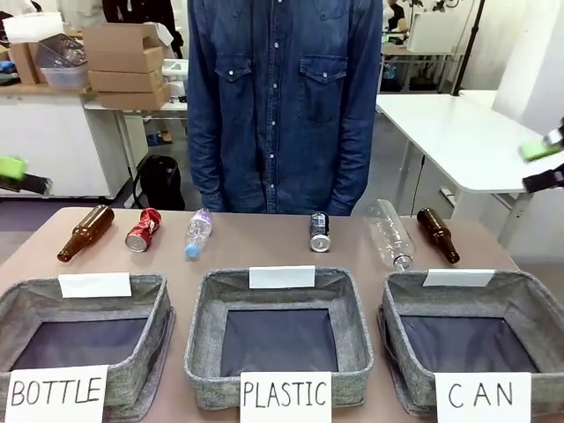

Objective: Sort the can waste into the basket.
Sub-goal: Pick up the can waste from the table and place it in the right Fabric basket.

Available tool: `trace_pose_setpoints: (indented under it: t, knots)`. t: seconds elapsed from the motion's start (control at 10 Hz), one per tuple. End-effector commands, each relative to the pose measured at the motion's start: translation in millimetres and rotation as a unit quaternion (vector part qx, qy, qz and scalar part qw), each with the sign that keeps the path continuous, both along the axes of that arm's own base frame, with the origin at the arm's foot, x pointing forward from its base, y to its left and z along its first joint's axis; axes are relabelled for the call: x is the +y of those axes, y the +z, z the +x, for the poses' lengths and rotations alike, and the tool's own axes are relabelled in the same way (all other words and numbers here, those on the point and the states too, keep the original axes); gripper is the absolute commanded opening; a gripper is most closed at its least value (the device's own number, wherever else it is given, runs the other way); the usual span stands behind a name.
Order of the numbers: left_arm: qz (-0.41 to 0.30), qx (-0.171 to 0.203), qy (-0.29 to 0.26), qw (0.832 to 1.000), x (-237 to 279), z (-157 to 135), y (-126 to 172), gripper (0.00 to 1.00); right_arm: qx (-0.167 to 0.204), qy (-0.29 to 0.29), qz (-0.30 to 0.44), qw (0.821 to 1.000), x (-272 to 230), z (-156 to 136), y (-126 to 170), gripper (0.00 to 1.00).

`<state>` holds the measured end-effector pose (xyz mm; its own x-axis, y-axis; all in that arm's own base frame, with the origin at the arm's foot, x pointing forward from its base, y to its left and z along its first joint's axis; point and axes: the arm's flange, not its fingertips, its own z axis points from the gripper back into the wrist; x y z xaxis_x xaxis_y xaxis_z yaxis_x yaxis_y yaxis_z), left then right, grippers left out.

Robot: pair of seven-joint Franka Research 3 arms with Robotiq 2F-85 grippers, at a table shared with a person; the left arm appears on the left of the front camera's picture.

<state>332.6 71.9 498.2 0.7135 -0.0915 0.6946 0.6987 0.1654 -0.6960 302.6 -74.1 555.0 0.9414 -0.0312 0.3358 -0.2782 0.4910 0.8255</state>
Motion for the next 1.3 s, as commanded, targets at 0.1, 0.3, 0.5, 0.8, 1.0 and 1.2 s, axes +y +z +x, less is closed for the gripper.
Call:
trace_pose_setpoints:
  t: [0.1, 0.3, 0.5, 0.8, 1.0, 1.2]
  knots:
    - [-0.193, 0.107, 0.046, 0.974, 21.3, 17.9, -19.1, 1.0, 0.13, -0.092, 0.119, 0.98, -6.1, 30.3, -8.9, 1.0]
    - [-0.181, 0.09, 0.06, 0.977, 19.8, 19.0, -20.2, 1.0, 0.108, -0.133, 0.076, 0.982, -2.3, 30.4, -10.1, 1.0]
    - [-0.21, 0.111, 0.054, 0.97, 33.1, 20.4, -31.5, 1.0, 0.125, -0.079, 0.112, 0.983, -17.7, 35.4, -26.9, 1.0]
    - [-0.21, 0.111, 0.054, 0.97, 33.1, 20.4, -31.5, 1.0, 0.125, -0.079, 0.112, 0.983, -17.7, 35.4, -26.9, 1.0]
    - [-0.21, 0.111, 0.054, 0.97, 33.1, 20.4, -31.5, 1.0, 0.138, -0.085, 0.104, 0.981, -17.3, 29.8, -28.9, 1.0]
    - [-0.21, 0.111, 0.054, 0.97, 33.1, 20.4, -31.5, 1.0, 0.146, -0.095, -0.001, 0.985, 40.0, 64.7, -12.0, 1.0]
